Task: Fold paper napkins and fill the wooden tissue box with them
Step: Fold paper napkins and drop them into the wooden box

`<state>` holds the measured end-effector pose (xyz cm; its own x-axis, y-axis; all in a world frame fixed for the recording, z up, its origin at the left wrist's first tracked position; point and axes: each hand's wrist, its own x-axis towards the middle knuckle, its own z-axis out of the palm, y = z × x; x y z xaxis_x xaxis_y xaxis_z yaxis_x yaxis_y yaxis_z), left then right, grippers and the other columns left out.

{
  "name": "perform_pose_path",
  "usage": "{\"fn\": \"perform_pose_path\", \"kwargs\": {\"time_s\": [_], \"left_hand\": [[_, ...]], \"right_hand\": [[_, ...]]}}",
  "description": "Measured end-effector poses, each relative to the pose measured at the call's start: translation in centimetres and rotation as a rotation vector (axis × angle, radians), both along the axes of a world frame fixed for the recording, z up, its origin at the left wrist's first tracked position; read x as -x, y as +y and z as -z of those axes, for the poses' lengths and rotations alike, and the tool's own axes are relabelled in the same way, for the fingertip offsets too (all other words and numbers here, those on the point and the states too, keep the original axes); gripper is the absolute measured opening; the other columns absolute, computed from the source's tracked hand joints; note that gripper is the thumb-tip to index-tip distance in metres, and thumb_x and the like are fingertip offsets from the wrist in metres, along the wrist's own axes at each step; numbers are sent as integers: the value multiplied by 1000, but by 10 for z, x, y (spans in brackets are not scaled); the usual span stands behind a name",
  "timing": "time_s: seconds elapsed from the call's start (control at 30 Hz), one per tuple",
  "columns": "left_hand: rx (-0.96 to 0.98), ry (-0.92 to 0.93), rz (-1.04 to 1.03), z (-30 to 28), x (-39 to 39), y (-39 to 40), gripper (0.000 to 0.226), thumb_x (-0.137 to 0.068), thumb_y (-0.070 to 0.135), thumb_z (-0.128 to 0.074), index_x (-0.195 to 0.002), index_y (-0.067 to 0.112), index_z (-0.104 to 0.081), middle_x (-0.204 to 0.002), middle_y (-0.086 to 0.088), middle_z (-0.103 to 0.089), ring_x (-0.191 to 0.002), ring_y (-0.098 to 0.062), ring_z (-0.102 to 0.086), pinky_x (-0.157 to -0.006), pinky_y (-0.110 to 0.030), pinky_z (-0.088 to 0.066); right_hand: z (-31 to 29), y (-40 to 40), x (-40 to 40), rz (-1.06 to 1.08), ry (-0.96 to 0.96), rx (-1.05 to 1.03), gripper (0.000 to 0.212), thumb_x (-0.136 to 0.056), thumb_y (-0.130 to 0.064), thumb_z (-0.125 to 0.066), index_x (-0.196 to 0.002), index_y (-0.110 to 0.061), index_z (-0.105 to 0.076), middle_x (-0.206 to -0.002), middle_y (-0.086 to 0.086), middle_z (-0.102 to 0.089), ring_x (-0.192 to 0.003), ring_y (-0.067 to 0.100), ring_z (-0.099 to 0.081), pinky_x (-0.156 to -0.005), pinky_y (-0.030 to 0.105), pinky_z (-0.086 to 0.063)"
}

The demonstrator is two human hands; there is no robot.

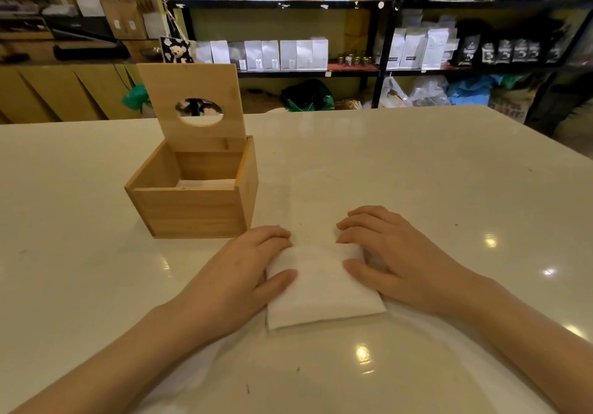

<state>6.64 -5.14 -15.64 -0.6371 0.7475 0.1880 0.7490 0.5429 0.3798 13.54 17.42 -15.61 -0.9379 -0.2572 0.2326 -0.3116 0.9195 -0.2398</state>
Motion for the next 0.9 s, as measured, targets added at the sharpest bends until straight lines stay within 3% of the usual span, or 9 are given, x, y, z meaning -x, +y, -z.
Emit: {"fn": "perform_pose_path", "kwargs": {"time_s": [0.07,0.13,0.27,0.4,0.47,0.53,0.63,0.77,0.9], "left_hand": [[-21,-32,3,0,0,1,57,-78,61,-36,-124,30,-46,-132,18,-44,-105,17,-33,-87,3,-21],[-44,-72,5,-2,0,2,35,-85,44,-52,-116,28,-49,-122,16,-50,-90,19,-39,-77,2,-29],[-92,-134,-27,-6,2,4,22,-82,34,-60,-102,26,-55,-102,13,-58,-84,11,-46,-68,-5,-37],[-98,-210,-77,-13,4,5,19,-80,30,-65,-96,29,-54,-92,15,-59,-84,2,-53,-66,-11,-43],[-93,-217,-93,-15,6,5,25,-79,27,-66,-102,32,-55,-93,15,-59,-85,-3,-54,-66,-9,-42],[-73,-219,-111,-19,8,5,27,-80,24,-65,-106,29,-59,-92,16,-57,-83,-2,-52,-66,-6,-39],[-61,-240,-121,-30,7,2,21,-82,21,-64,-101,27,-65,-88,17,-59,-85,-3,-54,-75,-17,-45],[-98,-244,-102,-54,1,-6,14,-80,22,-66,-86,34,-64,-84,17,-61,-83,-5,-56,-71,-17,-46],[-190,-278,-154,-82,0,-23,12,-76,22,-68,-75,33,-64,-76,15,-64,-75,-4,-58,-64,-17,-45]], "right_hand": [[0,-1,0,-5,0,40,30,-82,-39,-44,-101,-23,-59,-114,-12,-60,-117,3,-36,-97,20,-28],[-2,-2,-1,-7,-14,91,22,-82,-34,-48,-98,-23,-57,-108,-12,-59,-112,4,-40,-96,23,-33],[-8,-7,0,4,-47,173,17,-78,-31,-49,-90,-23,-56,-95,-8,-61,-100,8,-47,-87,25,-38],[-16,-11,3,51,-95,140,10,-77,-28,-52,-85,-23,-56,-85,-5,-64,-82,10,-53,-73,18,-35],[-20,-13,4,78,-111,158,8,-79,-25,-57,-84,-27,-53,-84,-5,-64,-77,12,-55,-69,22,-40],[-26,-17,5,114,-133,170,15,-79,-23,-60,-92,-29,-55,-87,-8,-62,-75,10,-54,-67,22,-42],[-35,-22,4,180,-165,172,22,-81,-24,-63,-103,-26,-62,-86,-13,-57,-79,6,-53,-66,12,-37],[-55,-30,-3,153,-108,243,9,-78,-18,-67,-87,-20,-70,-78,-13,-62,-72,-5,-54,-63,5,-37],[-80,-39,-4,115,-53,336,7,-76,-17,-69,-78,-24,-70,-73,-14,-65,-74,-3,-56,-60,3,-37]]}}
